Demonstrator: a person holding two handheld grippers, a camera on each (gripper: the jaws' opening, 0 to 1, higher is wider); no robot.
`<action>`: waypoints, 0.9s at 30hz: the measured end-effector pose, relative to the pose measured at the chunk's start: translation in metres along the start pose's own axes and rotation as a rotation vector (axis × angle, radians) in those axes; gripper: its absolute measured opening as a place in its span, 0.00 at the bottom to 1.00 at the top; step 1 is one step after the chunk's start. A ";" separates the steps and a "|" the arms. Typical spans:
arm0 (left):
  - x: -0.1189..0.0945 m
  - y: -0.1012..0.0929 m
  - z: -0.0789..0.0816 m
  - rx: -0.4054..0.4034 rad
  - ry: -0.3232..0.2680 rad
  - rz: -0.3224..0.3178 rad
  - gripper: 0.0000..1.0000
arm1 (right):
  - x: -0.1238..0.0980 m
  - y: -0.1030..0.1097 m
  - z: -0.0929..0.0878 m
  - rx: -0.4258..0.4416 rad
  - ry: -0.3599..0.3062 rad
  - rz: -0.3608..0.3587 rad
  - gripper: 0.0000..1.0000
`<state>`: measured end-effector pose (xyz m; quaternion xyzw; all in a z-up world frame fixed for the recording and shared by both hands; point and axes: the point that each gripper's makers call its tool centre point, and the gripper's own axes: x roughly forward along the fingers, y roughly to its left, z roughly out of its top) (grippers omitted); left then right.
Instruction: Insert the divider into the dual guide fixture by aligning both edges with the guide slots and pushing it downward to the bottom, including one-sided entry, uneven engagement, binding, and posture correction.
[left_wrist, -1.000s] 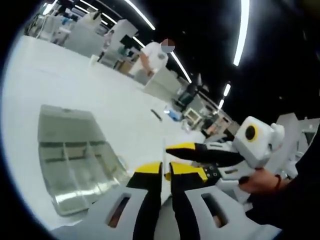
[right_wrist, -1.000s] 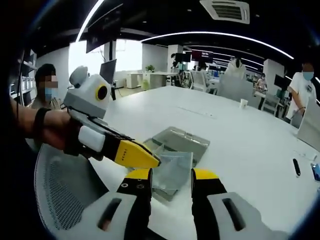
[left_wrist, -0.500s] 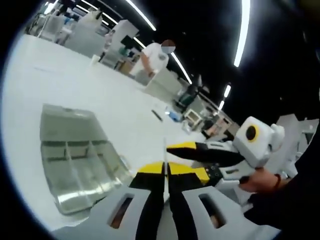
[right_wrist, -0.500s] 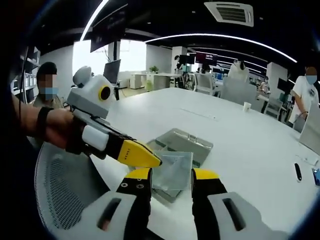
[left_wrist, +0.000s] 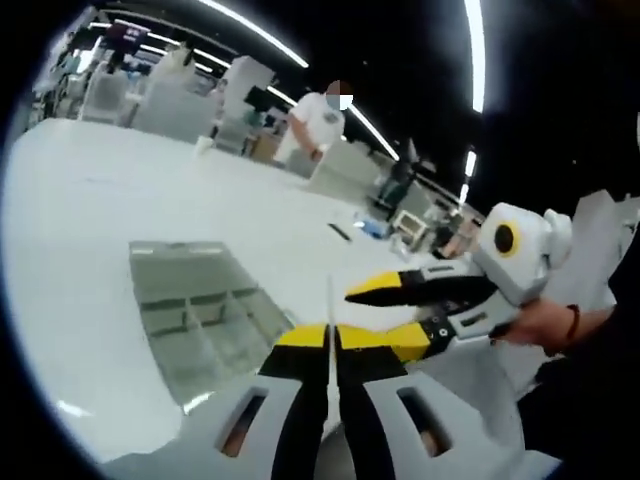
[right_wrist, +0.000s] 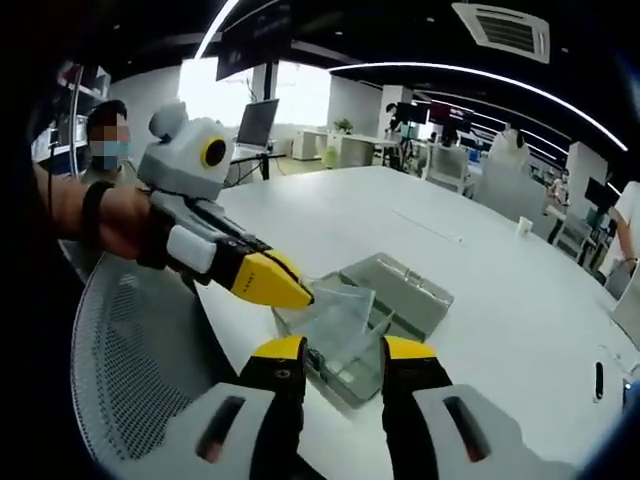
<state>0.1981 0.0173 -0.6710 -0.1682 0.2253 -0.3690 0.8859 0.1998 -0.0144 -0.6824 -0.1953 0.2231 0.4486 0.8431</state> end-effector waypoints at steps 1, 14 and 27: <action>-0.002 0.001 -0.002 0.023 0.008 0.009 0.00 | 0.001 -0.001 0.003 0.011 -0.001 0.002 0.26; -0.012 0.008 -0.006 0.254 0.057 0.074 0.00 | 0.015 0.011 0.012 -0.156 0.051 0.111 0.26; -0.015 0.012 -0.015 0.384 0.119 0.091 0.00 | 0.026 0.021 0.017 -0.321 0.098 0.204 0.21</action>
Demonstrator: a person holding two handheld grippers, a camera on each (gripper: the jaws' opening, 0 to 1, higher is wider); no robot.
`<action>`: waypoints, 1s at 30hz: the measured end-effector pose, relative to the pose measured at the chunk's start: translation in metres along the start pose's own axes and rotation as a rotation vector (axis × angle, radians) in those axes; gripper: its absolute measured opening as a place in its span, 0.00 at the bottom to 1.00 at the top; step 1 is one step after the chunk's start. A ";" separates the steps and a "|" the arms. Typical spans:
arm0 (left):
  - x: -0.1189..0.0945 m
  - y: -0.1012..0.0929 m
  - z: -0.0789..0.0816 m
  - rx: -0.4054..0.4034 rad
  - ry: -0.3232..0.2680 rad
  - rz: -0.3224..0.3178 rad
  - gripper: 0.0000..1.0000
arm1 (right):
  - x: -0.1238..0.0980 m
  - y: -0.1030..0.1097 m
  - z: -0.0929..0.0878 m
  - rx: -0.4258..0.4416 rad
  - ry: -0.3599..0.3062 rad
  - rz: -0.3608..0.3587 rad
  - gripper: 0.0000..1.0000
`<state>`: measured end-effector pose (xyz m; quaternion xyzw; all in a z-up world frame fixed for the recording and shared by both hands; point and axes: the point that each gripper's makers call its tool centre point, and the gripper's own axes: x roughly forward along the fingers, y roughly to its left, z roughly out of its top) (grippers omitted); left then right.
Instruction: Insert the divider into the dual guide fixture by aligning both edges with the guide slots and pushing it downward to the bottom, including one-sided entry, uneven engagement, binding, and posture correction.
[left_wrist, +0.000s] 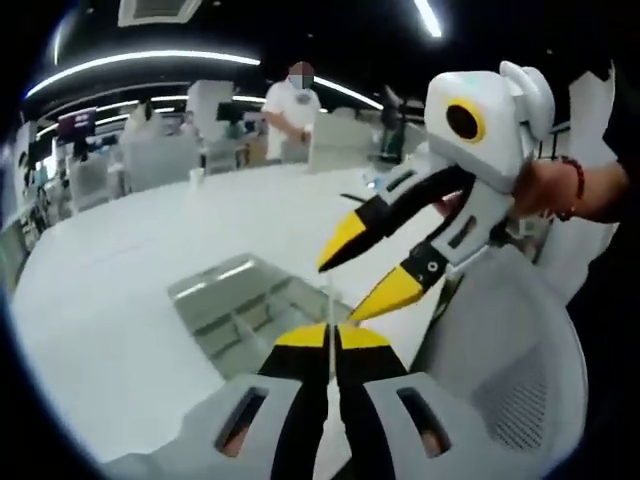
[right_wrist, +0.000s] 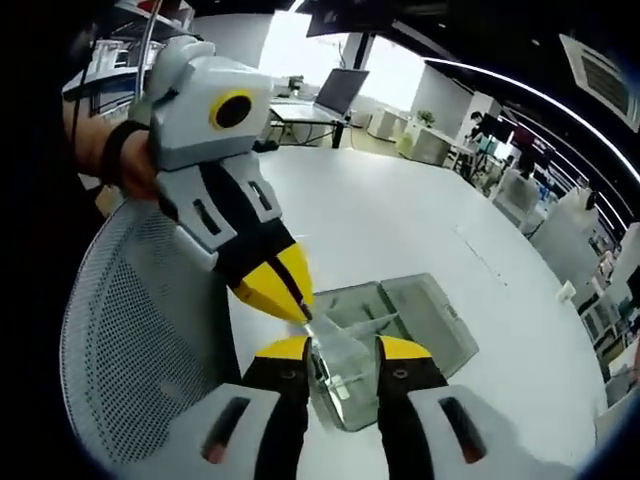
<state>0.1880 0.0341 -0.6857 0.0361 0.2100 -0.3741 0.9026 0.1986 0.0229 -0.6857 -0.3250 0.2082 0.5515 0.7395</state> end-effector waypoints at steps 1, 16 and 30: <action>0.000 -0.001 0.000 0.005 0.004 -0.003 0.00 | 0.000 0.001 0.000 -0.019 0.002 0.007 0.20; 0.002 -0.011 0.007 0.130 0.011 -0.032 0.00 | 0.004 0.010 -0.002 -0.097 0.017 0.089 0.08; 0.002 -0.008 0.006 0.135 0.008 -0.021 0.02 | -0.004 0.020 -0.008 -0.142 0.055 0.180 0.00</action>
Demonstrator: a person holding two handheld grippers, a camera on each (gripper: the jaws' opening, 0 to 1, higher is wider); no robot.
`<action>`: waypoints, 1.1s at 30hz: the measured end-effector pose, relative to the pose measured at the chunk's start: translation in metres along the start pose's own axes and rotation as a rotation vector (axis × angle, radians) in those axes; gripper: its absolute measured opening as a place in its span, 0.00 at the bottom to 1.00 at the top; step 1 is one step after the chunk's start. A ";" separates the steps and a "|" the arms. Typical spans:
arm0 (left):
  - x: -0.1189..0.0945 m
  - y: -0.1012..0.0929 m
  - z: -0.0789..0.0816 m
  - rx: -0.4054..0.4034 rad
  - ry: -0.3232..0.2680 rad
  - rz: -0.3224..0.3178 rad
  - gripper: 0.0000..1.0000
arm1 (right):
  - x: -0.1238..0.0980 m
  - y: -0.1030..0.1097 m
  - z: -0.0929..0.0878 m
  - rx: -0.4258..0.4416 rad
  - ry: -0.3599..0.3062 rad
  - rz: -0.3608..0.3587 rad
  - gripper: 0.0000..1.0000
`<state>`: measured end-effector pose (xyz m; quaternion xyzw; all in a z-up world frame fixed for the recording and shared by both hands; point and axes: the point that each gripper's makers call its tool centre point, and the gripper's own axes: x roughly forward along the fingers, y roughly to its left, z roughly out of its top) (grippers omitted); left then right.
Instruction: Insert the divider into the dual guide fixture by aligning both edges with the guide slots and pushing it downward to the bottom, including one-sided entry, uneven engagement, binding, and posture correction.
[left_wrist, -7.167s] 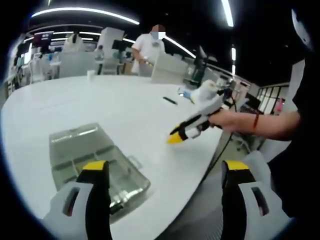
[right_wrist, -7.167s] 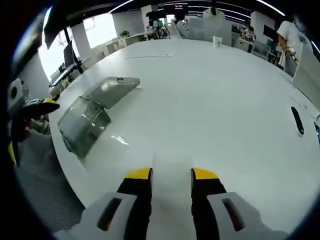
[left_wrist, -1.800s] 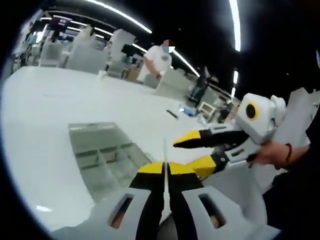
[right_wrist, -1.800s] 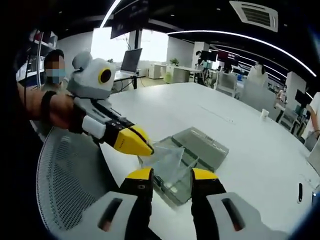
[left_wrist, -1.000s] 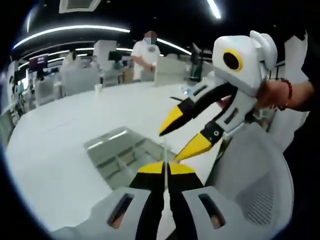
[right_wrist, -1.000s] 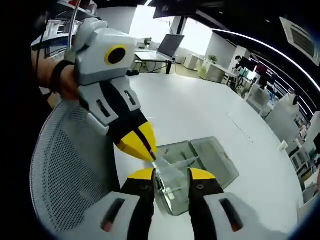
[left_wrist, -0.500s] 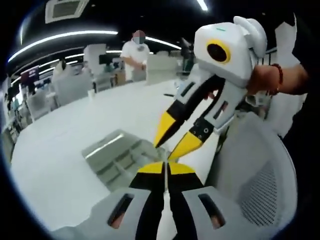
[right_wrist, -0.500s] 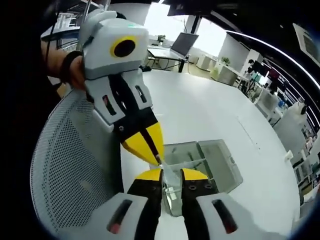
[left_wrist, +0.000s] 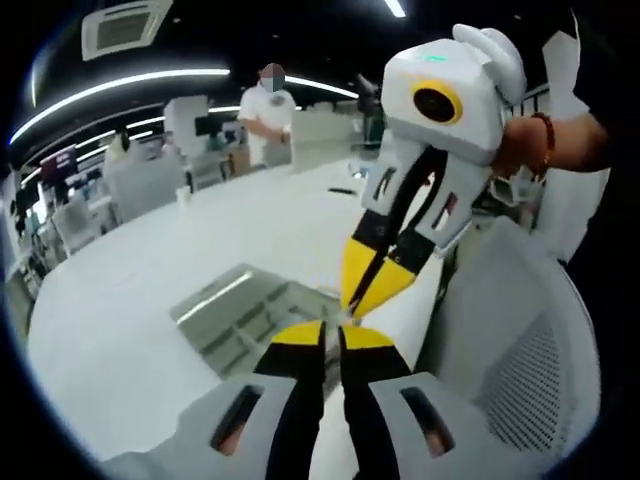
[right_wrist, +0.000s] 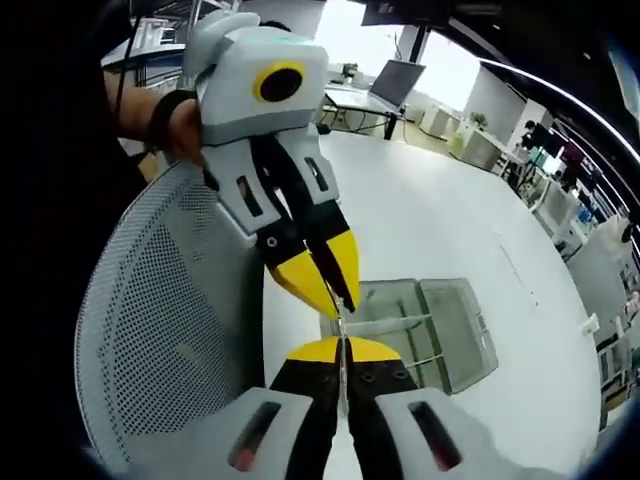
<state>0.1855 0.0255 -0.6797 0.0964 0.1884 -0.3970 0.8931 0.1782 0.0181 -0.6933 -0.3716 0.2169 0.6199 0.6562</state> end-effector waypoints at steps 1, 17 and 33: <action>0.001 -0.001 0.001 0.001 -0.002 -0.002 0.03 | -0.001 0.000 -0.001 0.007 0.005 0.006 0.00; 0.001 0.008 0.003 -0.108 -0.048 0.028 0.13 | -0.012 -0.010 -0.013 0.080 0.076 0.040 0.00; -0.003 0.023 -0.003 -0.197 -0.125 0.059 0.18 | -0.012 -0.038 -0.033 0.071 0.167 0.046 0.00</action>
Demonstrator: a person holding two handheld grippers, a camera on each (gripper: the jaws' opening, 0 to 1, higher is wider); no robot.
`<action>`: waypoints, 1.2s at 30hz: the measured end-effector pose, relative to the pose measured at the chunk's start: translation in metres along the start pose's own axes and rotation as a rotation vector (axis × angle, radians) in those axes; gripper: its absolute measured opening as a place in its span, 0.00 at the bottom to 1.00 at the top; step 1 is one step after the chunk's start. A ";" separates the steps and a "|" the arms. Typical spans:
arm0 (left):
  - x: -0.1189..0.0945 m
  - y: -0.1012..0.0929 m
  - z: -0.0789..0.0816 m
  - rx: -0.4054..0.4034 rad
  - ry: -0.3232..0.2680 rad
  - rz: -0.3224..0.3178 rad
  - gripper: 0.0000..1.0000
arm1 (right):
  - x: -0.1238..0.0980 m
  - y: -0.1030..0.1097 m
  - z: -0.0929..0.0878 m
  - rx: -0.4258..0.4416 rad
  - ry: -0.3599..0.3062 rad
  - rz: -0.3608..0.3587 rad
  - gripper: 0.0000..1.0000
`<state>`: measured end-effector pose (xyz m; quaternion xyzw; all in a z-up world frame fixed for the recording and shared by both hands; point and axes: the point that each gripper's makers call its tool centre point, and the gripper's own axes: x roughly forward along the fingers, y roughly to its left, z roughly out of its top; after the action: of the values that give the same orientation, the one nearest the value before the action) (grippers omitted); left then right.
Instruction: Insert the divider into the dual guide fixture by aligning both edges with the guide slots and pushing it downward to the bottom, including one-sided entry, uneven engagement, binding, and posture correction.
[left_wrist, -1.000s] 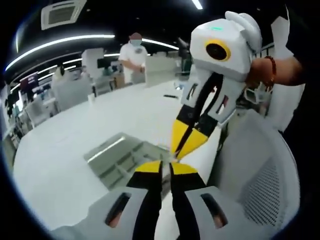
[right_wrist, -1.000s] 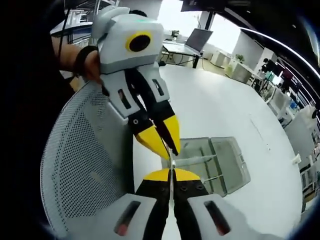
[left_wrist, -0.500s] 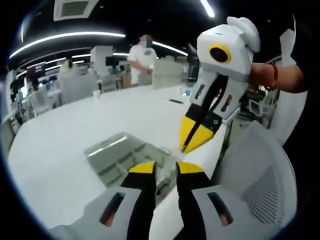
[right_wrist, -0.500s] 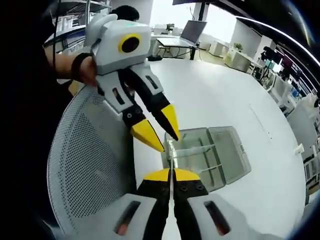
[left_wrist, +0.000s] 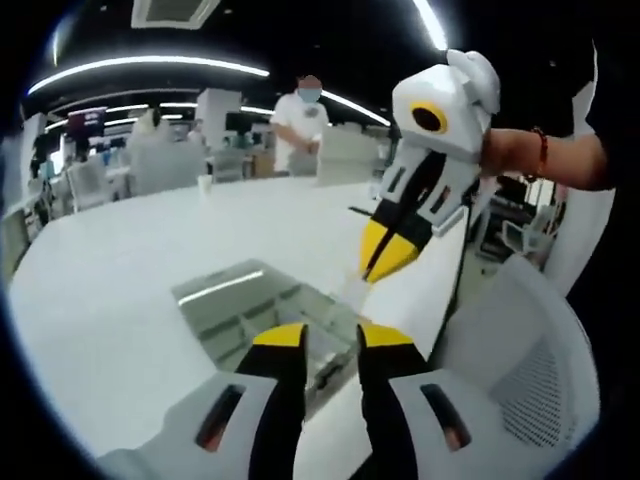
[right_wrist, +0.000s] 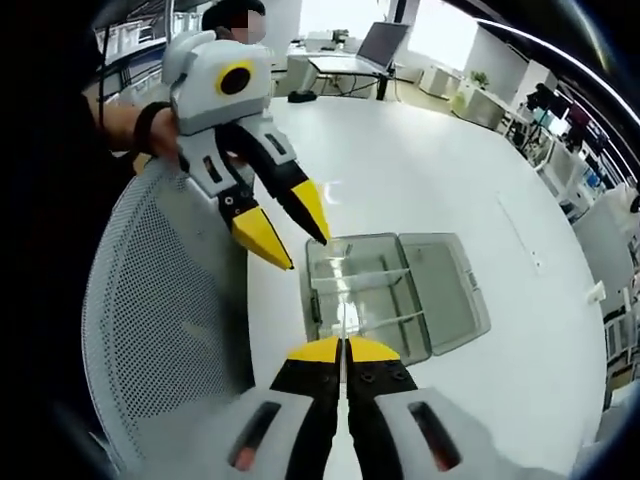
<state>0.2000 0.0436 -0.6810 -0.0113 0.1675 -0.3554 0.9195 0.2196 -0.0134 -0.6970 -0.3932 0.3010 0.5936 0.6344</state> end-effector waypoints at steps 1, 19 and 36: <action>0.000 0.001 0.002 -0.009 -0.007 0.001 0.19 | 0.001 -0.003 -0.001 -0.009 0.009 -0.002 0.00; 0.001 0.003 0.002 -0.008 -0.013 0.023 0.35 | 0.009 -0.024 -0.015 -0.068 0.120 0.037 0.00; 0.004 0.007 -0.007 -0.023 0.029 0.043 0.49 | 0.021 -0.030 -0.023 -0.091 0.177 0.094 0.00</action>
<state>0.2049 0.0474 -0.6900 -0.0134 0.1851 -0.3339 0.9242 0.2534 -0.0223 -0.7221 -0.4581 0.3466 0.5986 0.5583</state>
